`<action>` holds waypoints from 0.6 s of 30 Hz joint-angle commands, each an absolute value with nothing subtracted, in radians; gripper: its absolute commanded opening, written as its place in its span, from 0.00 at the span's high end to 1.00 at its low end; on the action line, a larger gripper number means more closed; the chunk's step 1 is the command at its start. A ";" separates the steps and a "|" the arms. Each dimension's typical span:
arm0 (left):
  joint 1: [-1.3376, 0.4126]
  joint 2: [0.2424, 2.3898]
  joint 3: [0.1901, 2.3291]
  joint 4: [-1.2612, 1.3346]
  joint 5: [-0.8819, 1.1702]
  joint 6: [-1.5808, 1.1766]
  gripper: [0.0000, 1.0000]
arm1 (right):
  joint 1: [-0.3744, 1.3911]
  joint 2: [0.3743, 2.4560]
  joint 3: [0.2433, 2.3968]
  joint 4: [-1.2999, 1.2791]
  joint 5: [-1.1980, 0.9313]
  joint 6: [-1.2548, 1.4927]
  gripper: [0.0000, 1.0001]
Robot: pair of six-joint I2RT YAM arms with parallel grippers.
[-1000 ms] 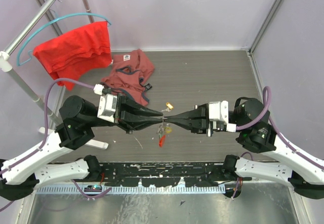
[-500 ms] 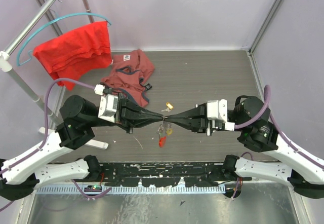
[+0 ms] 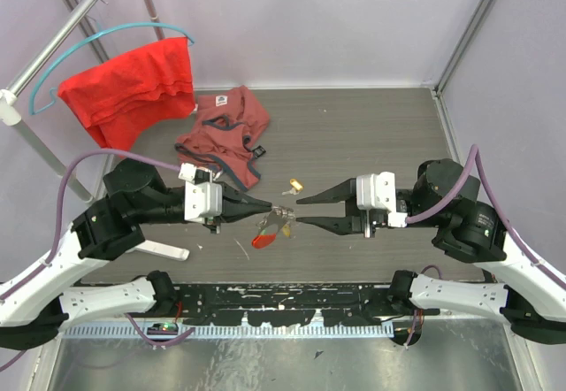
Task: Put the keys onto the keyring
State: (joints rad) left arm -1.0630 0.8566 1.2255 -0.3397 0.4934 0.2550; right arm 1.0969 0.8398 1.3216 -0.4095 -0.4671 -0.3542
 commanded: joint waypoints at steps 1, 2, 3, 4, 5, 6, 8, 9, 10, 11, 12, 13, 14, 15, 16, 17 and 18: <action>-1.067 0.876 1.310 -0.554 0.436 0.421 1.00 | 1.098 0.869 1.389 -0.505 -0.406 -0.376 0.64; -1.066 0.885 1.322 -0.577 0.427 0.435 1.00 | 1.099 0.880 1.395 -0.516 -0.391 -0.374 0.64; -1.066 0.893 1.336 -0.600 0.419 0.450 1.00 | 1.098 0.891 1.401 -0.524 -0.375 -0.370 0.64; -1.067 0.905 1.350 -0.625 0.410 0.464 1.00 | 1.098 0.903 1.406 -0.532 -0.361 -0.368 0.64; -1.066 0.916 1.368 -0.648 0.403 0.475 1.00 | 1.098 0.914 1.408 -0.535 -0.352 -0.368 0.64; -1.066 0.927 1.380 -0.668 0.396 0.486 1.00 | 1.098 0.922 1.407 -0.535 -0.348 -0.367 0.64; -1.067 0.938 1.393 -0.685 0.388 0.501 1.00 | 1.098 0.937 1.402 -0.529 -0.350 -0.366 0.64; -1.067 0.937 1.392 -0.683 0.389 0.503 1.00 | 1.098 0.942 1.399 -0.525 -0.353 -0.367 0.64; -1.066 0.933 1.388 -0.676 0.390 0.504 1.00 | 1.099 0.946 1.396 -0.521 -0.355 -0.367 0.64; -1.066 0.929 1.381 -0.666 0.391 0.505 1.00 | 1.098 0.950 1.393 -0.520 -0.351 -0.369 0.64; -1.066 0.924 1.375 -0.659 0.391 0.506 1.00 | 1.099 0.953 1.391 -0.519 -0.347 -0.370 0.64; -1.066 0.921 1.370 -0.651 0.388 0.508 1.00 | 1.098 0.956 1.389 -0.519 -0.341 -0.371 0.64; -1.067 0.919 1.367 -0.647 0.386 0.510 1.00 | 1.099 0.956 1.386 -0.519 -0.335 -0.372 0.64; -1.066 0.916 1.365 -0.644 0.382 0.512 1.00 | 1.099 0.954 1.383 -0.515 -0.332 -0.372 0.65; -1.066 0.914 1.361 -0.637 0.377 0.511 1.00 | 1.098 0.950 1.378 -0.511 -0.329 -0.371 0.65; -1.066 0.911 1.354 -0.625 0.371 0.506 1.00 | 1.098 0.946 1.375 -0.507 -0.328 -0.370 0.65; -1.066 0.905 1.345 -0.609 0.368 0.501 1.00 | 1.098 0.943 1.371 -0.506 -0.328 -0.371 0.66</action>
